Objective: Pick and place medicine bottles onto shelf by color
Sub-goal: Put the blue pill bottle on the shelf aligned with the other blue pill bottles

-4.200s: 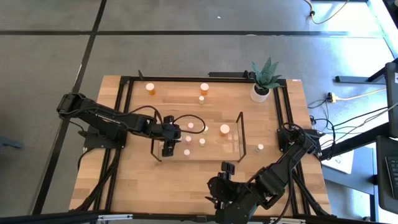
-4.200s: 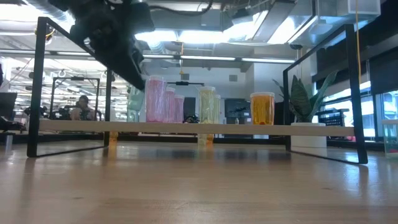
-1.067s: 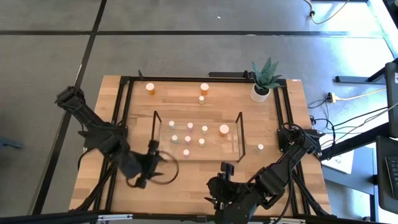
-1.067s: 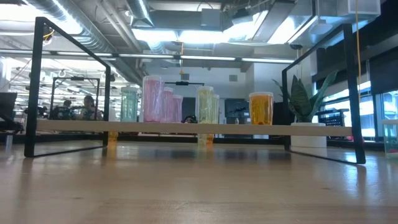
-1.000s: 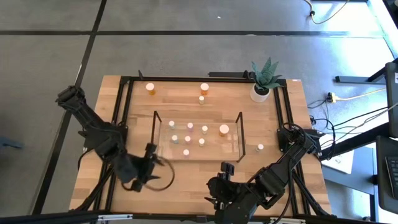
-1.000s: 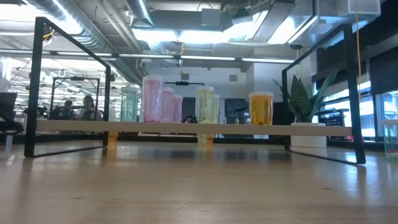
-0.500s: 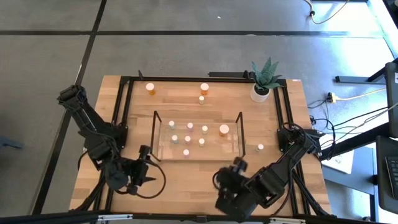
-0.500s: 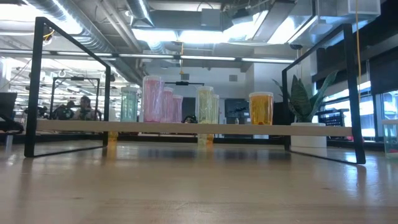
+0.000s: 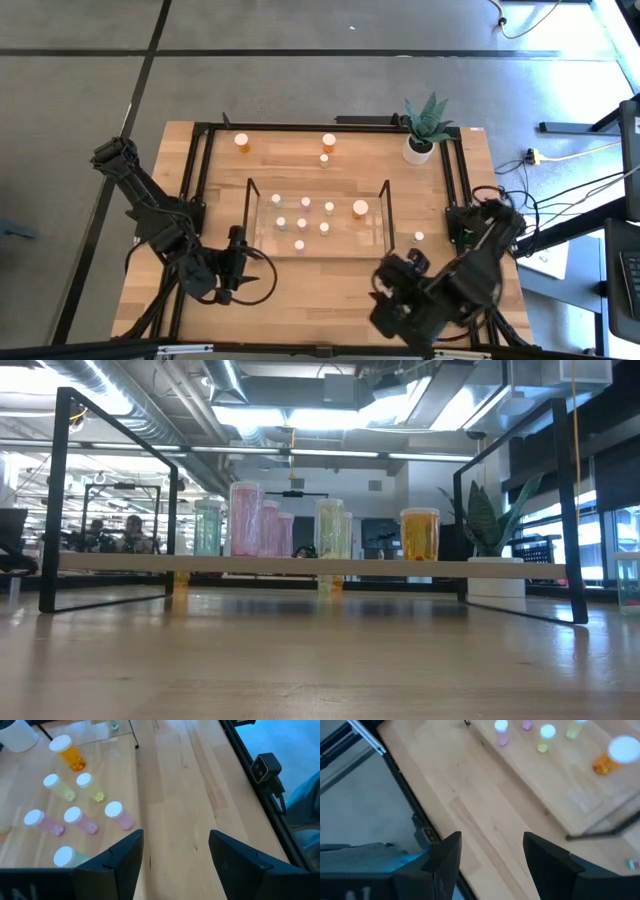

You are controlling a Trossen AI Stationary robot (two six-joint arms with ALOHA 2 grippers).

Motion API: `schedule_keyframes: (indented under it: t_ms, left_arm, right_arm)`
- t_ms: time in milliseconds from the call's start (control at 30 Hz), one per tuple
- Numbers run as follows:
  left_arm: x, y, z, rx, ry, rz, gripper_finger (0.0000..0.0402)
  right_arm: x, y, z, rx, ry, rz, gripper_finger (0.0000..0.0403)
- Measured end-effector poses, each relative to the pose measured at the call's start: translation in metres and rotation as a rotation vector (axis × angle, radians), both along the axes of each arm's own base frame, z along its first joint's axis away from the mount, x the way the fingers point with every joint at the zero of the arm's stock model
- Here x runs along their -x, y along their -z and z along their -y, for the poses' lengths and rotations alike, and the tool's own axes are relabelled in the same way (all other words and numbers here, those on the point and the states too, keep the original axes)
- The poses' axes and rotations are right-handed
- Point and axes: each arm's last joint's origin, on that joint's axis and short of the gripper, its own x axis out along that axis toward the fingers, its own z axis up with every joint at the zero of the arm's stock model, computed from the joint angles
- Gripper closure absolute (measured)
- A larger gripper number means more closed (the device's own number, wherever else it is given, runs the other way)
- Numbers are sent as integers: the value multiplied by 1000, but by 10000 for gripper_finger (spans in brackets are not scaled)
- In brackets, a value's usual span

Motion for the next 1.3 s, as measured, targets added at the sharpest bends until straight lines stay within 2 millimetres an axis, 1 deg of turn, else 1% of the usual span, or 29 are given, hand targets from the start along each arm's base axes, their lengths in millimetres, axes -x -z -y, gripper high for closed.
schedule_keyframes:
  t_ms: [67, 133, 200, 300, 500, 600, 700, 833, 933, 1067, 1300]
  left_arm:
    - [-1, 0, -1, 5, -9, 0, 182]
    - [-1, 0, -1, 5, -9, -1, 182]
    - [-1, 0, -1, 6, -9, -2, 182]
    - [-1, 0, -1, 8, -10, -2, 182]
    - [-1, 0, -1, 33, -28, -2, 182]
    - [-1, 0, -1, 34, -29, -2, 182]
    - [-1, 0, -1, 34, -30, -2, 182]
    - [-1, 0, -1, 34, -31, -1, 182]
    - [-1, 0, -1, 35, -31, -1, 182]
    - [-1, 0, -1, 50, -43, -1, 182]
    - [-1, 0, -1, 56, -48, -1, 182]
  right_arm:
    - [12, -3, 1, -17, 16, 2, 188]
    - [25, -1, 5, -20, 61, 9, 188]
    - [37, 0, 16, -32, 135, 21, 188]
    - [56, 2, 40, -74, 230, 3, 188]
    - [90, 25, 84, -88, 378, -52, 188]
    - [102, 44, 97, -106, 453, -122, 188]
    - [111, 66, 107, -132, 554, -230, 188]
    - [114, 94, 115, -104, 613, -340, 188]
    - [108, 108, 117, -109, 586, -338, 188]
    - [103, 124, 126, -101, 596, -387, 188]
    - [89, 157, 140, -150, 559, -418, 188]
